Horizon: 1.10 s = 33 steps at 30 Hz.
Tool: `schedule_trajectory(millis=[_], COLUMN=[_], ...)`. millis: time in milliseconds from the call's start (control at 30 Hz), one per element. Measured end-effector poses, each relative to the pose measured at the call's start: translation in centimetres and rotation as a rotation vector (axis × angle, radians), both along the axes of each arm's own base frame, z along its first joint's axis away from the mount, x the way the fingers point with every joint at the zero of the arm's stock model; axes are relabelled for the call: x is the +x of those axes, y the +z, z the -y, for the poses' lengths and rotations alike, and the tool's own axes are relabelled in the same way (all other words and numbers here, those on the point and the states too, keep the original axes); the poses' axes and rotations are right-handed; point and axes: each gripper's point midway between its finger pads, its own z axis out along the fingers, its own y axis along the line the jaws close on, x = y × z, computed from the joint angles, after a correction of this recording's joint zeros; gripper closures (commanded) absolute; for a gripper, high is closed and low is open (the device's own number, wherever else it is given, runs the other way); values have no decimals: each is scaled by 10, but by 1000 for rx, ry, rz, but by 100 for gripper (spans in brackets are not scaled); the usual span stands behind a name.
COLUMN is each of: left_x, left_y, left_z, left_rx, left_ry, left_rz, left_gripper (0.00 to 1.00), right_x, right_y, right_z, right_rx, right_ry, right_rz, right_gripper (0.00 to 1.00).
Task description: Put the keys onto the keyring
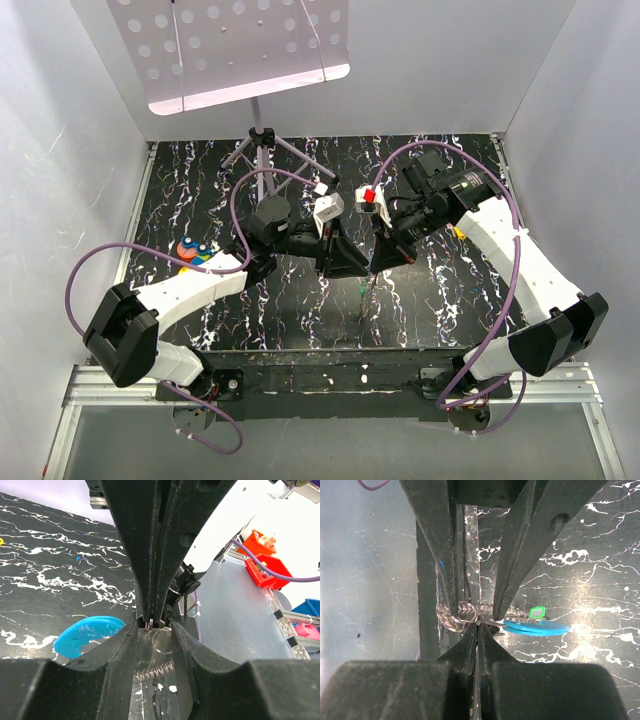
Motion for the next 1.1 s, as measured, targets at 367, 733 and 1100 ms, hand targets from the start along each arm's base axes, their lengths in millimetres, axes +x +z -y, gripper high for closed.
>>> schedule_trajectory(millis=[367,733,1100], left_x=[-2,0,-2], left_y=[-11,-11,24], left_z=[6,6,-17], left_rx=[37,37,-121], left_ry=[-25,-17,101], left_rz=[-24,-5,143], left_gripper=[100,100,100], right_x=[1,1,6], right_y=[0,2,50], right_z=[0,1,-1], right_rx=[-1,4,166], right_ry=[-14,-32,-17], right_rz=[-17,-40,89], right_gripper=[99,53,45])
